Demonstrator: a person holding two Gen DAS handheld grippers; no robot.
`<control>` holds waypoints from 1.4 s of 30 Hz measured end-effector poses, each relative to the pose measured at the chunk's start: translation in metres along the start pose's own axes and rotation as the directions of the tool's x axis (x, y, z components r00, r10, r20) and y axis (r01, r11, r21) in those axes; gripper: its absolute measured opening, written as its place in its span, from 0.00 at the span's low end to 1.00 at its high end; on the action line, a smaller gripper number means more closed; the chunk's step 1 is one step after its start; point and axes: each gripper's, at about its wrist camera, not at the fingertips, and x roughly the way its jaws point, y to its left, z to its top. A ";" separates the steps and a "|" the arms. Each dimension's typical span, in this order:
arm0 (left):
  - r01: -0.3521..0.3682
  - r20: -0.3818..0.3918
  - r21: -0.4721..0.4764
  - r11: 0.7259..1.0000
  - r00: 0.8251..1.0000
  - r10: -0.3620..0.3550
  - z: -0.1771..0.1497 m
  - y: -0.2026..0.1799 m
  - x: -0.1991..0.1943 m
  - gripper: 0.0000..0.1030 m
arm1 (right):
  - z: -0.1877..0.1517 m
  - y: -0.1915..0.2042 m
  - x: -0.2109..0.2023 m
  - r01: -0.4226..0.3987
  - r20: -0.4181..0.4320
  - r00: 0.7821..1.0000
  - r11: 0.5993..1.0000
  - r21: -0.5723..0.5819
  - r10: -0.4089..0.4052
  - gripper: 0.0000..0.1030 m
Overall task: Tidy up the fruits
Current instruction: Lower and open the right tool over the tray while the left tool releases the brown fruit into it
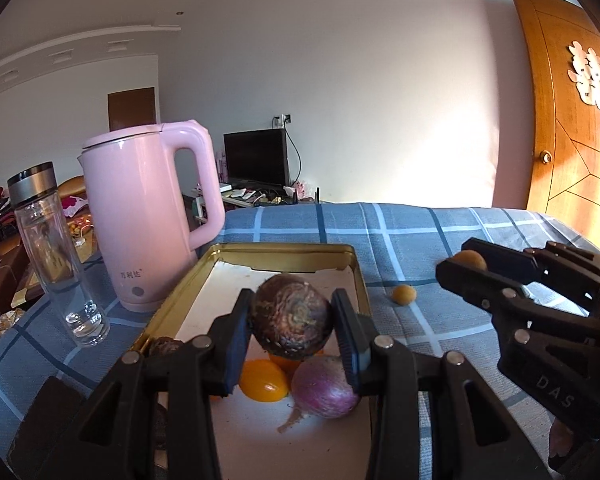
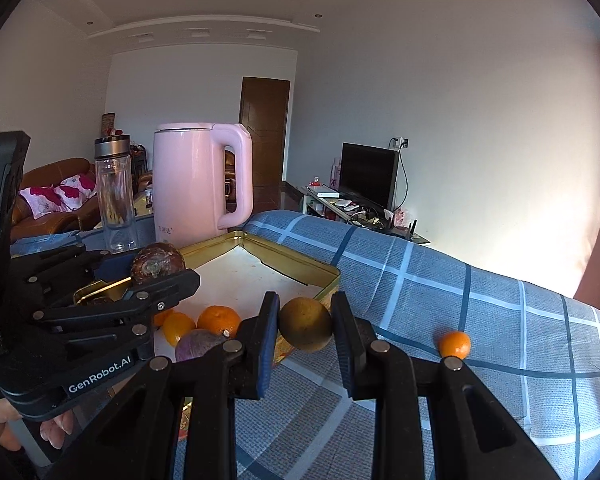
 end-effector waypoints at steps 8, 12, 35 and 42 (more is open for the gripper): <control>-0.031 -0.010 -0.014 0.999 0.999 0.031 -0.004 0.017 -0.001 0.40 | 0.009 0.013 0.005 -0.027 0.011 1.000 1.000 -0.014 0.027 0.27; -0.054 -0.024 -0.021 0.998 0.998 0.053 -0.008 0.028 0.001 0.40 | 0.012 0.021 0.011 -0.043 0.013 0.999 0.999 -0.023 0.043 0.27; -0.116 -0.104 -0.066 0.991 0.989 0.109 -0.028 0.077 0.011 0.40 | 0.002 0.070 0.040 -0.135 -0.080 0.989 0.986 -0.100 0.127 0.27; -0.108 -0.137 -0.064 0.992 0.986 0.098 -0.033 0.081 0.017 0.40 | -0.004 0.079 0.049 -0.160 -0.136 0.980 0.979 -0.127 0.143 0.27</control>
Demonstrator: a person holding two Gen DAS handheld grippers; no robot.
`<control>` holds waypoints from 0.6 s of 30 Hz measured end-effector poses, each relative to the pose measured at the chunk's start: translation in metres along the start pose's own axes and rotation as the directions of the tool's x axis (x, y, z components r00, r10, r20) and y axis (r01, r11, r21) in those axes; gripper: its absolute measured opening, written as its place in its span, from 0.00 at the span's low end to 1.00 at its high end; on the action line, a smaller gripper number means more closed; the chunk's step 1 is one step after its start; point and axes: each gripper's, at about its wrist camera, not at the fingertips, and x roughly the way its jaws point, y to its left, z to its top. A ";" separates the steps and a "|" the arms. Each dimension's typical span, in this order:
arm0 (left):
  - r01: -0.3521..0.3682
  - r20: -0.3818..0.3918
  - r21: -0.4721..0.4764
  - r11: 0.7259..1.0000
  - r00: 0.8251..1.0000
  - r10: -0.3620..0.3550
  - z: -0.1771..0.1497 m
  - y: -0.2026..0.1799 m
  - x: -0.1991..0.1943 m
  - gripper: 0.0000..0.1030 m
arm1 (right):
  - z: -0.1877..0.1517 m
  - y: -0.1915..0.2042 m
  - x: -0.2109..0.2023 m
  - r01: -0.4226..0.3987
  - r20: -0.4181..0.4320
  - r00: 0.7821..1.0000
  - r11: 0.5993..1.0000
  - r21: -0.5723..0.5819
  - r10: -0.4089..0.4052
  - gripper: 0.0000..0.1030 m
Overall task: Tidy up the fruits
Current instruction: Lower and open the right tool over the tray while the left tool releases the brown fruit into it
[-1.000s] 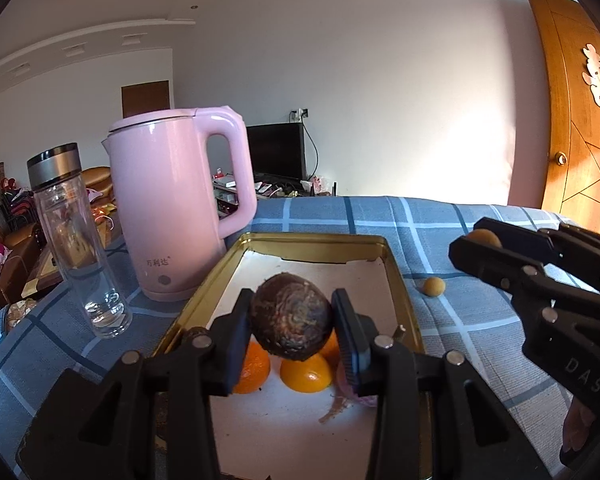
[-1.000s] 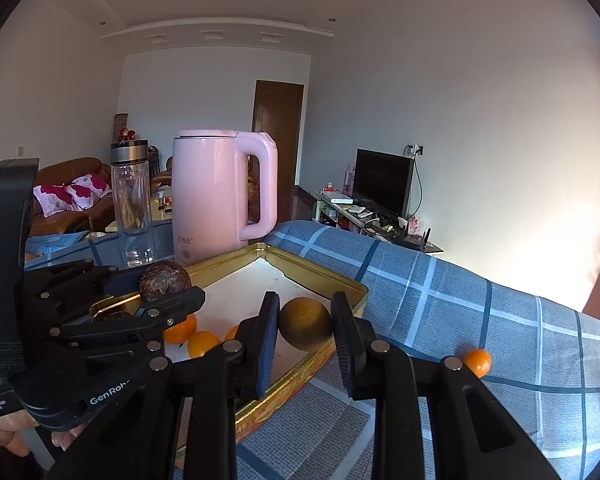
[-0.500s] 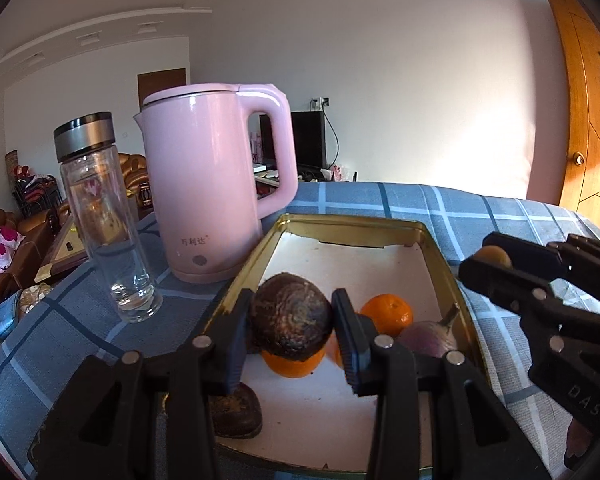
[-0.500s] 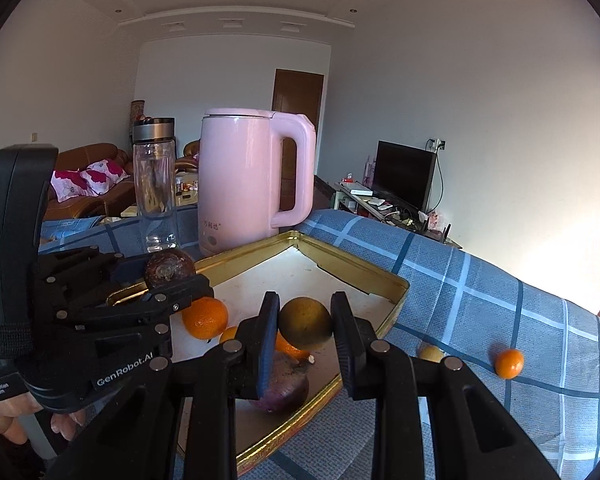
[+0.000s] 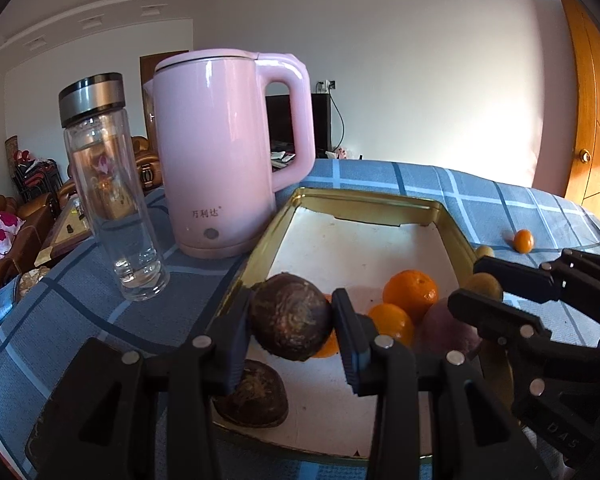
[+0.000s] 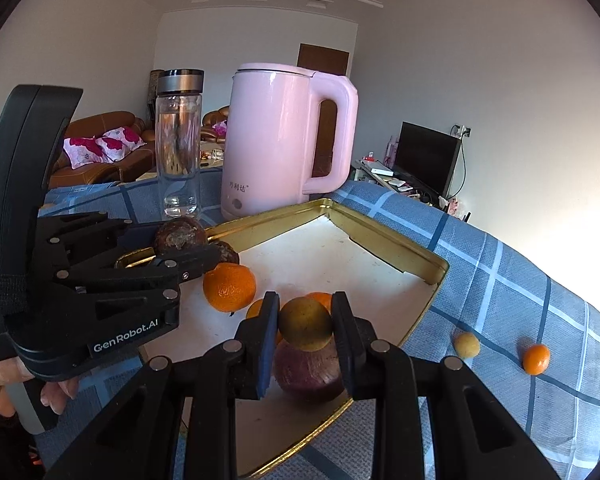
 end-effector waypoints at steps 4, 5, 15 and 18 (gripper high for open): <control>0.002 -0.010 0.003 1.000 1.000 -0.002 -0.001 0.000 0.001 0.40 | -0.002 0.006 0.005 -0.013 -0.025 1.000 1.000 -0.015 0.012 0.27; 0.004 -0.013 0.006 1.000 1.000 -0.004 -0.001 0.000 0.002 0.40 | -0.003 0.007 0.007 -0.016 -0.033 0.999 1.000 -0.018 0.015 0.27; 0.006 -0.036 0.019 1.000 0.999 -0.005 -0.002 -0.001 0.003 0.40 | -0.007 0.010 0.011 -0.034 -0.063 0.997 0.999 -0.030 0.032 0.28; 0.003 -0.039 0.020 1.000 0.999 -0.003 -0.003 0.000 0.002 0.40 | -0.007 0.011 0.011 -0.041 -0.065 0.997 0.999 -0.032 0.039 0.28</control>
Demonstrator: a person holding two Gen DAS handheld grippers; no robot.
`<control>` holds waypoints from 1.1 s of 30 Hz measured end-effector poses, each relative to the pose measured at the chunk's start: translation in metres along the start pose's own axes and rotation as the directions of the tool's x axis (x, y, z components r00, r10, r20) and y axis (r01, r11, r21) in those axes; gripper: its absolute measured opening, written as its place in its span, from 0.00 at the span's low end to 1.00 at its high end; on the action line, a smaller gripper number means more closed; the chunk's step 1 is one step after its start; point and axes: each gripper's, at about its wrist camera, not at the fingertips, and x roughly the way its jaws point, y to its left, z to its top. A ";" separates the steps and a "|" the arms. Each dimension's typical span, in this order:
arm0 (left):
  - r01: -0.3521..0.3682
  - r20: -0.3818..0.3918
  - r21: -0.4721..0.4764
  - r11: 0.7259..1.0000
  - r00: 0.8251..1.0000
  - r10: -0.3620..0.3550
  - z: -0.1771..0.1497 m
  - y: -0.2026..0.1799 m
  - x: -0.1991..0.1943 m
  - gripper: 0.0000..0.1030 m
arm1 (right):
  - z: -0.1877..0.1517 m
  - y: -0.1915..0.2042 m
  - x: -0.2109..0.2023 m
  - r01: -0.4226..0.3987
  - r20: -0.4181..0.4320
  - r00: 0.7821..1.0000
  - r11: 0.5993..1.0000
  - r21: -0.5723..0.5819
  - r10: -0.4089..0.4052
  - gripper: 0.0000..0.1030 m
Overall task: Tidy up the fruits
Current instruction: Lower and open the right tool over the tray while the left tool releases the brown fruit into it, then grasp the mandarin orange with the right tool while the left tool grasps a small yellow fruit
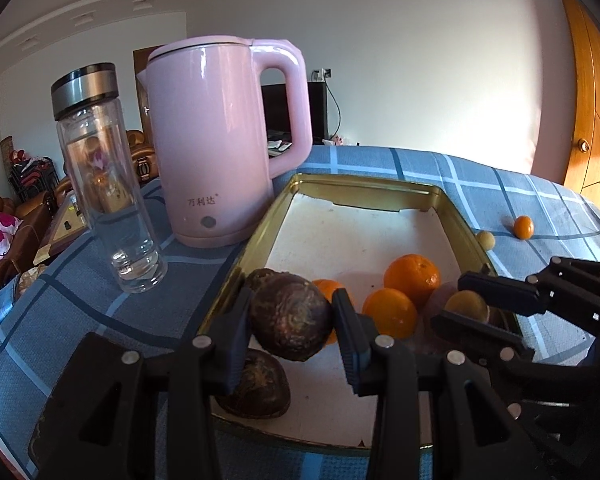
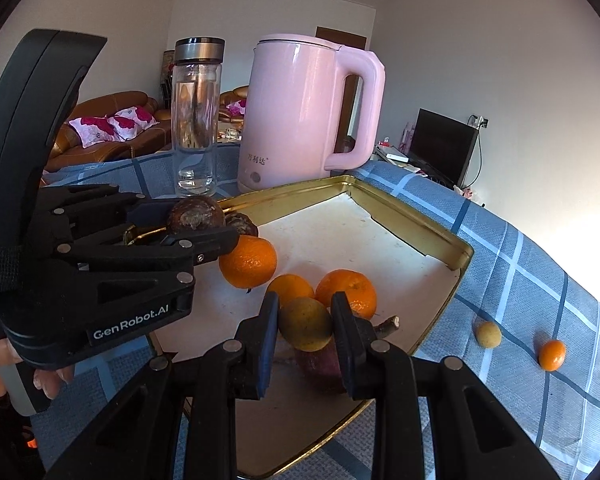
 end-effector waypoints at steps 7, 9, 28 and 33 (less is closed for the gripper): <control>-0.039 0.017 0.001 0.999 0.999 0.039 0.001 -0.002 -0.007 0.62 | -0.001 0.000 -0.007 -0.007 0.019 1.000 1.000 -0.010 0.007 0.35; -0.048 0.035 -0.008 0.999 0.998 0.048 0.006 -0.003 -0.012 0.72 | -0.001 -0.002 -0.012 0.006 0.029 1.000 1.000 -0.012 -0.005 0.37; 0.137 0.097 0.089 0.987 0.985 -0.145 0.074 -0.127 -0.038 0.96 | -0.020 -0.149 -0.079 0.334 -0.062 0.943 0.921 0.199 -0.328 0.56; 0.144 0.075 0.132 0.981 0.985 -0.155 0.079 -0.178 -0.018 0.96 | -0.034 -0.200 -0.082 0.407 -0.135 0.914 0.866 0.292 -0.384 0.56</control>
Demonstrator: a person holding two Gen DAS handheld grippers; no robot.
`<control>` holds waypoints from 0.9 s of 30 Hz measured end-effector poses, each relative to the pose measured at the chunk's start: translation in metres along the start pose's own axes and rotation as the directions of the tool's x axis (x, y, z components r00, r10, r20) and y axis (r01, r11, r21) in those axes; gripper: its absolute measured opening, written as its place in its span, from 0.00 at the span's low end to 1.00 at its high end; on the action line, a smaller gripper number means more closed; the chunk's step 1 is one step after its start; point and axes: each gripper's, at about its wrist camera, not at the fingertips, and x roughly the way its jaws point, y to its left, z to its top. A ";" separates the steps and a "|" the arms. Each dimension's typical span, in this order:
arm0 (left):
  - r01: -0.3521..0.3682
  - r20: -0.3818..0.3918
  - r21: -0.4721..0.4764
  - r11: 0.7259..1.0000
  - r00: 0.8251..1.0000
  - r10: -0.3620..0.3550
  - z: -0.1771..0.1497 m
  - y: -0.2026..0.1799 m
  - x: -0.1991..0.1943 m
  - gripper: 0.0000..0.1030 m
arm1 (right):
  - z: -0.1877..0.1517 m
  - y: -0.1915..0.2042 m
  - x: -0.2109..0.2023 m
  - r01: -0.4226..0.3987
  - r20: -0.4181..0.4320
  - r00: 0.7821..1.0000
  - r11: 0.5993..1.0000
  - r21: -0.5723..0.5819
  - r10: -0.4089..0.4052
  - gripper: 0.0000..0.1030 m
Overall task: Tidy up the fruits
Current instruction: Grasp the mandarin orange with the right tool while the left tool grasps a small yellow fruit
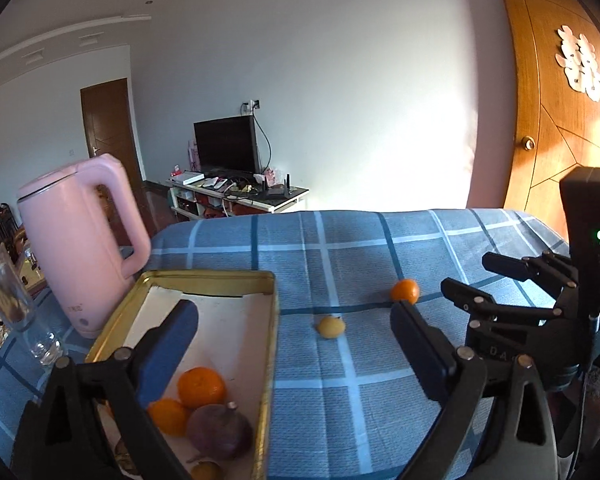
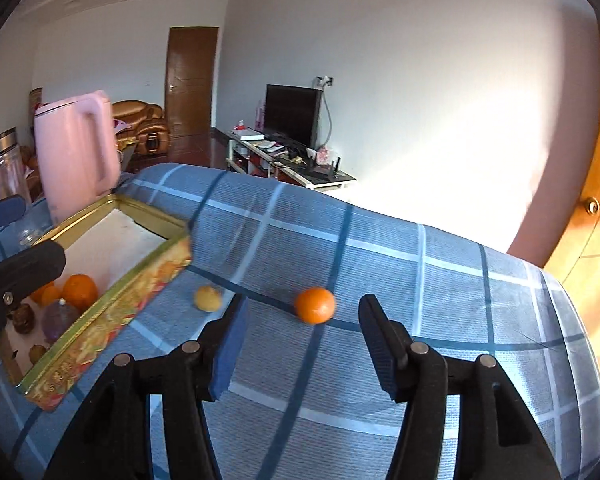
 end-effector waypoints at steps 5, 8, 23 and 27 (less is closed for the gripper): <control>-0.016 -0.097 0.016 1.000 0.995 0.017 -0.003 -0.032 0.055 0.93 | -0.001 -0.030 0.019 0.022 -0.030 0.999 0.996 0.082 -0.019 0.56; 0.003 -0.186 0.014 1.000 0.983 0.000 -0.011 -0.040 0.088 0.79 | -0.004 -0.044 0.030 0.037 -0.037 0.999 0.991 0.127 -0.033 0.56; 0.070 -0.368 -0.091 0.993 0.925 -0.099 -0.025 -0.038 0.163 0.42 | -0.003 -0.039 0.095 -0.008 -0.126 0.992 0.985 0.173 0.031 0.57; 0.090 -0.362 -0.114 0.989 0.924 -0.125 -0.024 -0.035 0.162 0.30 | -0.006 -0.035 0.111 -0.061 -0.145 0.985 0.977 0.205 0.092 0.57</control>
